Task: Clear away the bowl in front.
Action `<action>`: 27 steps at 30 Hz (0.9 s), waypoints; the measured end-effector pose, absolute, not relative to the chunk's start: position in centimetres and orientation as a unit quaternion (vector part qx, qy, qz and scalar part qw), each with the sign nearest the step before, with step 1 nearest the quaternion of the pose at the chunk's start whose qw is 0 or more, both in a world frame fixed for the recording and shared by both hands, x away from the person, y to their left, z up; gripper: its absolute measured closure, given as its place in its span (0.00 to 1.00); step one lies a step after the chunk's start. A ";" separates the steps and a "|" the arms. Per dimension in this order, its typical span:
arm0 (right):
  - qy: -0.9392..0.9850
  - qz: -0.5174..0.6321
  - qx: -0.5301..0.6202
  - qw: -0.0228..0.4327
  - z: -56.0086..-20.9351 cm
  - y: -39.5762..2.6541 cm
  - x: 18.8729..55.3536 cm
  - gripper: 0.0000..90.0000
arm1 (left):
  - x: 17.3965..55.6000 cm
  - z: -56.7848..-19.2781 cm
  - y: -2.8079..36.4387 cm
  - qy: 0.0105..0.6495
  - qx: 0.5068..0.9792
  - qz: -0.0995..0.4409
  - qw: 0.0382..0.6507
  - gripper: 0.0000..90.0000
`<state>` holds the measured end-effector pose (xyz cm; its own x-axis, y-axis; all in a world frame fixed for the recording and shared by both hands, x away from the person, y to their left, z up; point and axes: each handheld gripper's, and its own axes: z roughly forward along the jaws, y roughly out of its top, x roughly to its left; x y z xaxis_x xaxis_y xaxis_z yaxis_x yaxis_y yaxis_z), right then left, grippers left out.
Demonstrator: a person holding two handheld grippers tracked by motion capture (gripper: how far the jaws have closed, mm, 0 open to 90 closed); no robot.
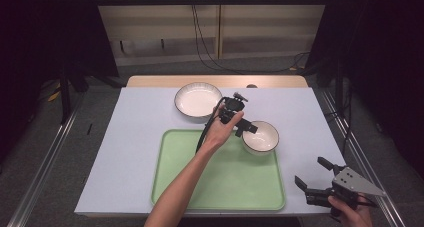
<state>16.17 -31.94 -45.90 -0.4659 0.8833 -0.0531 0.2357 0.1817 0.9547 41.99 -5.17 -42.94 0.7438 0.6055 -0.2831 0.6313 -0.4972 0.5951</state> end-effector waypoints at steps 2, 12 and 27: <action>0.696 0.499 0.401 0.324 -45.9 -32.0 16.2 0.04 | 41.9 -42.7 -4.6 0.346 0.865 -0.016 0.363 0.06; 0.695 0.496 0.403 0.329 -45.9 -31.9 16.2 0.04 | 40.1 -42.5 -2.3 0.362 0.839 0.039 0.404 0.04; 0.697 0.495 0.403 0.326 -45.9 -31.9 16.4 0.04 | 37.7 -41.5 1.9 0.380 0.812 0.066 0.438 0.03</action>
